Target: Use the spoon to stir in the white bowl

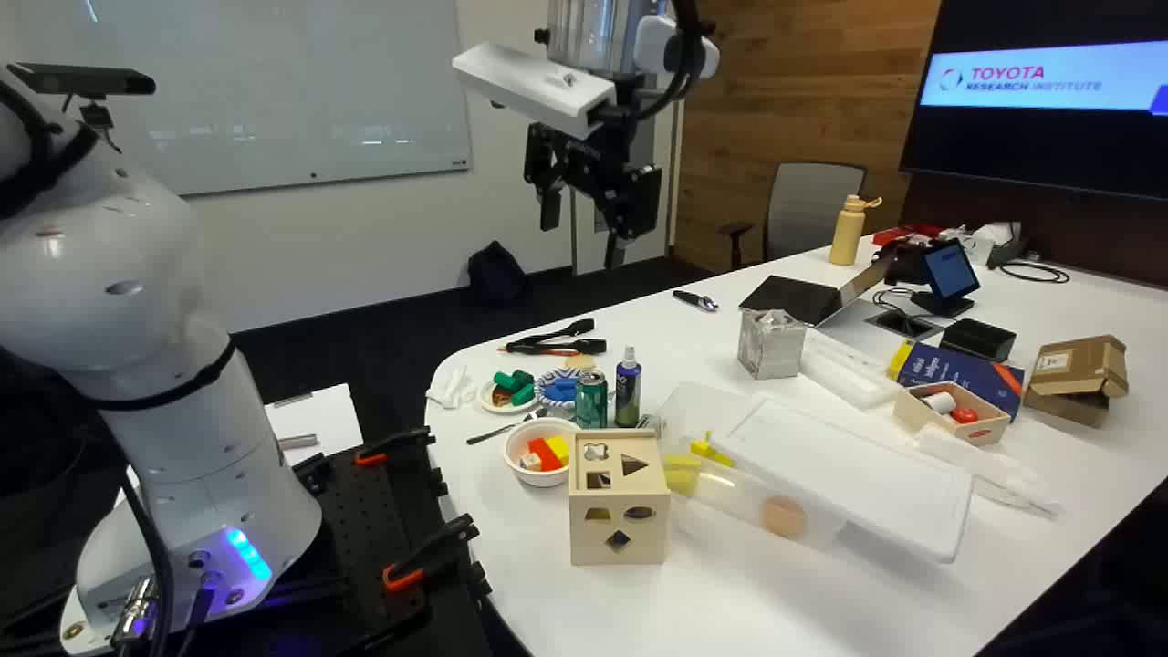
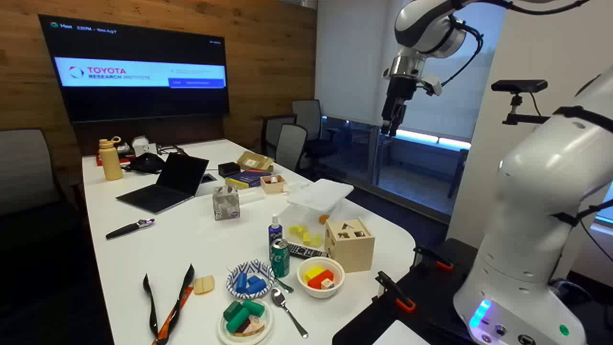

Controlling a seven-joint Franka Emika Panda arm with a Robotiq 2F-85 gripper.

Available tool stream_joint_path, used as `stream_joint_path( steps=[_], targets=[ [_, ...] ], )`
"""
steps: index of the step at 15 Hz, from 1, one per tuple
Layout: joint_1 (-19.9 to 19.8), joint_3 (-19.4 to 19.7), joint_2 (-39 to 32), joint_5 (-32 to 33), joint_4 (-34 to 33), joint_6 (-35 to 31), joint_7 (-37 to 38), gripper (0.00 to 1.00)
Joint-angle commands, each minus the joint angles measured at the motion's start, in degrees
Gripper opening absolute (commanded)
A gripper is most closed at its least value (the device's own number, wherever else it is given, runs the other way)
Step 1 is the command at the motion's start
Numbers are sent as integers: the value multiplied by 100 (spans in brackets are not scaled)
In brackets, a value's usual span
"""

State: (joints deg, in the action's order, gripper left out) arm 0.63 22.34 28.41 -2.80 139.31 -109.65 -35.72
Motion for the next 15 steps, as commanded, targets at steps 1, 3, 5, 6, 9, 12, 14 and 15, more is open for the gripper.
stream_joint_path(
  steps=[1,3,5,6,9,12,14,15],
  targets=[
    [-211,-186,-43,-100,-9,15,-87,100],
    [-211,-186,-43,-99,-9,15,-87,100],
    [-211,-186,-43,-99,-9,15,-87,100],
    [-211,-186,-43,-99,-9,15,-87,100],
    [13,-205,-369,-558,263,-564,-315,100],
    [193,-554,-779,-1111,662,-1361,-173,100],
    [411,-848,-1180,-1588,888,-2062,-157,100],
    [560,-1004,-1477,-1878,964,-2447,-187,100]
  ],
)
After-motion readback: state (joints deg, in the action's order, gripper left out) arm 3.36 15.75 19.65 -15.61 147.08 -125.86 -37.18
